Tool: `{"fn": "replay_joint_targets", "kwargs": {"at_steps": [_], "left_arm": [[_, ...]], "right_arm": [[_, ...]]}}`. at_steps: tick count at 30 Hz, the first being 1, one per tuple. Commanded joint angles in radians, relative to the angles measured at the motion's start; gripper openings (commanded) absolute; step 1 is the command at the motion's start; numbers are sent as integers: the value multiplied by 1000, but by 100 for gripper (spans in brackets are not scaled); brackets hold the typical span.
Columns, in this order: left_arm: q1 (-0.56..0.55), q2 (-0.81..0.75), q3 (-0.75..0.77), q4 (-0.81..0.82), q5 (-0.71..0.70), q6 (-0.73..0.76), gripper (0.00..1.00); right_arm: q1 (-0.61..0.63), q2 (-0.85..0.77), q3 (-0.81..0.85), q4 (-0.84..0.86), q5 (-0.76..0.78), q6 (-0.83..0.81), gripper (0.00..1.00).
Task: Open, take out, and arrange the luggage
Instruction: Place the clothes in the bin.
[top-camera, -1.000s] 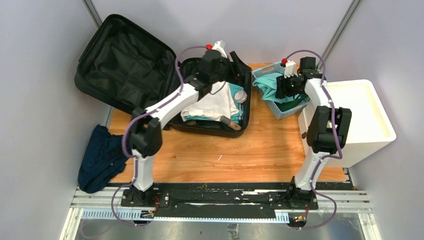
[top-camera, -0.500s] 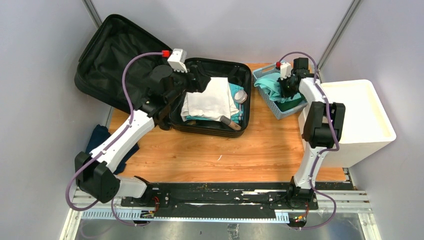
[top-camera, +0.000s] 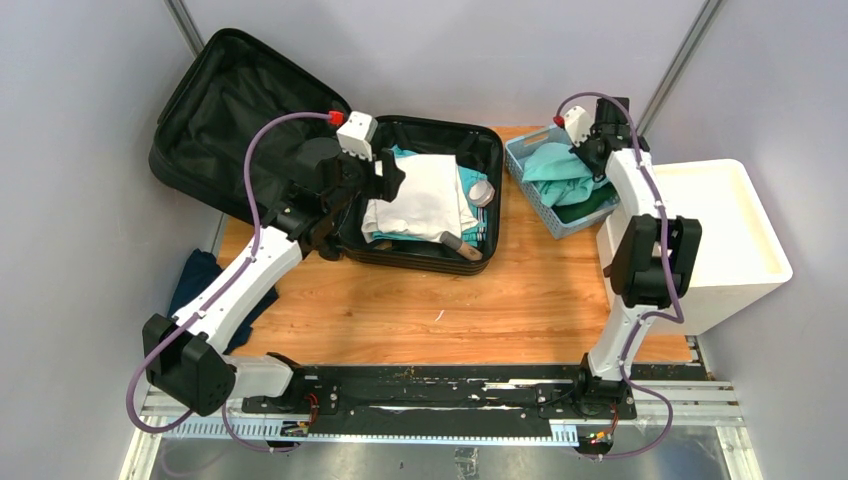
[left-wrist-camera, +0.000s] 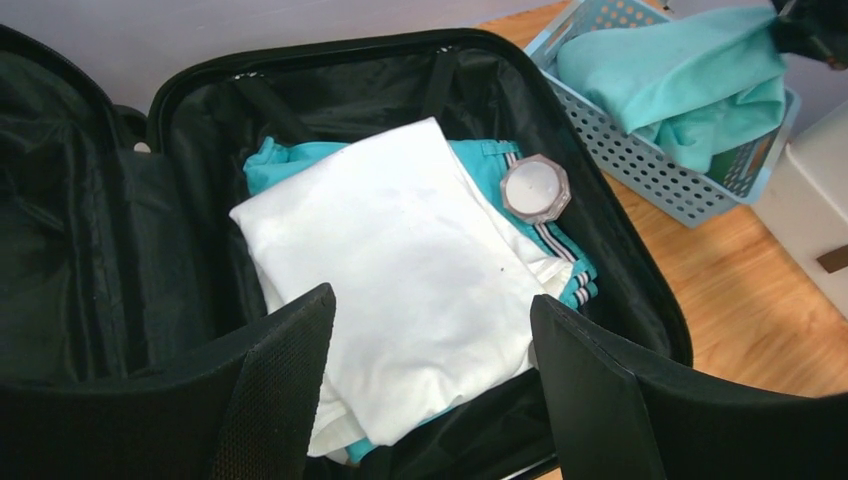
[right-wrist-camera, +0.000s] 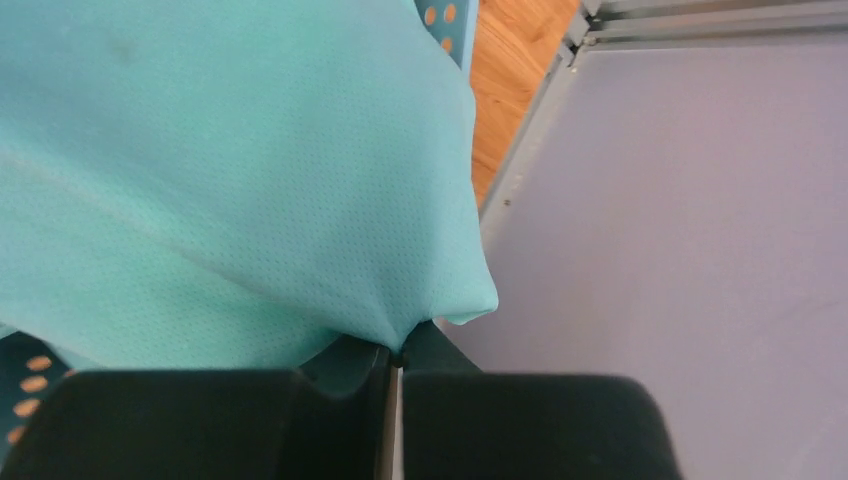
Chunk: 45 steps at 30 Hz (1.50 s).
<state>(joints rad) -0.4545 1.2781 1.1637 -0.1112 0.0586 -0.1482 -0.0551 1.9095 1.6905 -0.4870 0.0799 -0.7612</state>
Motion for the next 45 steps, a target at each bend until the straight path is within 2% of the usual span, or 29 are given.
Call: {"fn": "replay_joint_targets", "kwargs": {"at_steps": [1,3,4,5,7,8,10,12,17,20,22,26,30,31,34,37,42,45], "left_arm": [[12,-3,-10,-4,-2,51,79],[15,10,-6,5,10,52,79],[16,17,-1,9,17,52,79],[17,24,5,14,25,52,79],[19,42,17,20,44,53,79],[20,49,23,23,52,56,79],[22,62,35,29,69,63,80],[26,73,45,35,84,65,80],[39,92,57,47,127,57,82],[44,91,41,72,144,30,83],[45,78,30,73,155,15,86],[45,10,-6,29,107,37,91],[45,-109,-63,25,39,42,93],[45,-129,-80,33,31,32,97],[46,-175,-142,66,-3,-61,100],[57,-191,-164,53,2,-147,100],[61,-132,-81,-164,46,-197,98],[61,-57,-45,-270,56,-243,91]], "right_arm": [[36,-53,-75,-22,86,-206,1],[35,-29,-104,-64,86,-220,3],[35,-14,-102,-103,80,-213,9],[34,0,-85,-147,57,-196,14],[32,24,-35,-247,10,-144,36],[31,29,-3,-292,-18,-125,44],[27,25,72,-376,-78,-102,54],[26,12,160,-450,-153,-97,59],[27,19,328,-548,-379,-71,58],[23,92,369,-546,-481,7,52],[18,153,386,-538,-480,48,46],[-15,244,365,-508,-442,98,26],[-56,306,332,-516,-477,90,21],[-65,306,330,-518,-504,79,21],[-84,271,359,-533,-567,50,24],[-97,209,432,-569,-654,9,36],[-100,67,403,-566,-913,-68,60],[-98,15,347,-564,-1104,-70,67]]}}
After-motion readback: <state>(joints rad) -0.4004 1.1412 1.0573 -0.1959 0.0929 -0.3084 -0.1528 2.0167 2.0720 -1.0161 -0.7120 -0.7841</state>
